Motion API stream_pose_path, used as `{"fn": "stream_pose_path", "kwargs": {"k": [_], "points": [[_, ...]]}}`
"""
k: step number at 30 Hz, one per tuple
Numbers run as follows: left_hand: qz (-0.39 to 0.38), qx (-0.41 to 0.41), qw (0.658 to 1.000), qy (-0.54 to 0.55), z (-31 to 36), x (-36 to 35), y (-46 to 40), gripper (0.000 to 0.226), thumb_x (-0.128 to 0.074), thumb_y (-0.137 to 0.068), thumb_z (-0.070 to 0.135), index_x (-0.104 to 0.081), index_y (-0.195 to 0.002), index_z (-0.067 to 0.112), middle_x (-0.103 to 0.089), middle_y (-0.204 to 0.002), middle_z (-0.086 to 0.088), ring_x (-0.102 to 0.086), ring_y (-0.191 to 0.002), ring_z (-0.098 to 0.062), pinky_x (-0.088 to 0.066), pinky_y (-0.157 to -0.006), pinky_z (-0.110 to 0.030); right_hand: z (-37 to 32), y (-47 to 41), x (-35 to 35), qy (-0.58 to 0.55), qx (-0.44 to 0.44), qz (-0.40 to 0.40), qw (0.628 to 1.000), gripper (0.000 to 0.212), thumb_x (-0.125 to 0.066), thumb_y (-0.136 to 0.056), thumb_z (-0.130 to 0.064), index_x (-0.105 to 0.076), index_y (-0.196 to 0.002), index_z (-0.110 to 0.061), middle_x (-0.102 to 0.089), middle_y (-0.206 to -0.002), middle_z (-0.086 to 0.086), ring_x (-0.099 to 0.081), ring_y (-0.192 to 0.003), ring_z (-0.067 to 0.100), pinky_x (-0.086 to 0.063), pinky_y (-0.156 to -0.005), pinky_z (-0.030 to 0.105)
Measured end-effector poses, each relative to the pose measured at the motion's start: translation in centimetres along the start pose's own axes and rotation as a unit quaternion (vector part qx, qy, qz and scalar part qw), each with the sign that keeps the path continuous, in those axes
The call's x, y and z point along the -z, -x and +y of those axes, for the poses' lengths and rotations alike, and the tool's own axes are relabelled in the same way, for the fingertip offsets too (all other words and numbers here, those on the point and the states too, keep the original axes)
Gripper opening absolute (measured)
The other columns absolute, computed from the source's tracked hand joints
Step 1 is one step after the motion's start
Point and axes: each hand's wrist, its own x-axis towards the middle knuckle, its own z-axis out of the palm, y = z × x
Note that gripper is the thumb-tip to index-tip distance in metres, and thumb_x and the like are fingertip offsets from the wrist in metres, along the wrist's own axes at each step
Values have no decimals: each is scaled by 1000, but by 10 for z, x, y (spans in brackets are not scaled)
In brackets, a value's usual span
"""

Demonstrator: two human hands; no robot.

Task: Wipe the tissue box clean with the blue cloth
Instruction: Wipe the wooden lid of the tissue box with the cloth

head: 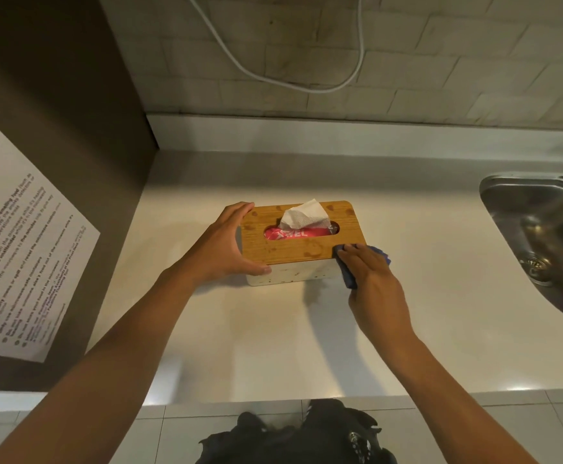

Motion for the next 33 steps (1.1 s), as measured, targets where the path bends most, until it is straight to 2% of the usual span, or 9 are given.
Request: {"fn": "stream_pose_path", "kwargs": {"k": [2, 4, 7, 11, 16, 19, 24, 29, 33], "points": [[5, 0, 1000, 5, 1, -3, 3, 128, -95, -56, 53, -18, -157, 33, -19, -159, 18, -30, -137, -3, -35, -109, -27, 7, -11, 4, 10, -32, 4, 999, 35, -68, -74, 13, -69, -100, -10, -67, -98, 6, -60, -88, 24, -53, -66, 29], [11, 1, 1000, 12, 3, -6, 6, 128, -95, -56, 52, -18, -157, 32, -18, -160, 17, -29, -141, -6, -35, -110, -28, 4, -27, 3, 24, -62, 11, 998, 32, -61, -73, 16, -63, -84, -14, -61, -82, 1, -52, -73, 21, -42, -52, 26], [17, 6, 1000, 19, 5, -8, 8, 128, -95, -56, 52, -18, -157, 33, -18, -160, 18, -29, -141, -6, -35, -110, -28, -13, -30, -5, -1, -46, 13, 999, 27, -63, -73, 14, -65, -85, -10, -66, -88, 7, -58, -81, 26, -43, -59, 26], [19, 9, 999, 27, 4, -9, 8, 127, -95, -57, 51, -18, -157, 34, -18, -161, 18, -29, -142, -7, -38, -111, -33, -10, -2, -6, 2, -12, -7, 1000, 42, -74, -75, 5, -68, -115, -6, -67, -115, 10, -61, -107, 28, -55, -82, 35], [22, 7, 999, 23, 6, -11, 10, 126, -94, -59, 50, -17, -157, 32, -17, -161, 17, -30, -142, -9, -39, -110, -33, 4, -20, 0, 1, -43, 18, 999, 31, -65, -76, 14, -67, -92, -13, -66, -94, 3, -57, -83, 22, -49, -59, 29], [24, 5, 999, 26, 6, -12, 11, 126, -94, -59, 51, -17, -157, 32, -18, -161, 16, -30, -140, -7, -37, -107, -29, -13, -28, -8, -17, -40, 36, 998, 23, -68, -77, 10, -68, -90, -10, -67, -92, 7, -58, -85, 26, -51, -66, 35], [29, 7, 999, 45, 6, -13, 14, 124, -94, -61, 48, -17, -157, 32, -18, -161, 17, -26, -133, 1, -37, -104, -26, -20, -2, -15, -15, -4, 7, 1000, 39, -72, -80, 2, -67, -117, -6, -66, -117, 9, -59, -110, 27, -55, -85, 37], [29, 5, 998, 46, 7, -14, 13, 125, -94, -60, 47, -18, -157, 31, -19, -161, 15, -27, -133, 1, -37, -105, -27, -5, -21, -7, -11, -56, 47, 997, 22, -61, -82, 8, -67, -94, -10, -65, -95, 9, -59, -87, 30, -45, -56, 28], [31, 2, 998, 56, 5, -14, 14, 124, -94, -61, 47, -18, -157, 32, -19, -160, 17, -27, -133, 2, -35, -103, -24, -25, -28, -13, -10, -39, 62, 997, 13, -67, -84, 1, -69, -94, -8, -68, -92, 10, -59, -87, 29, -50, -67, 36]]}}
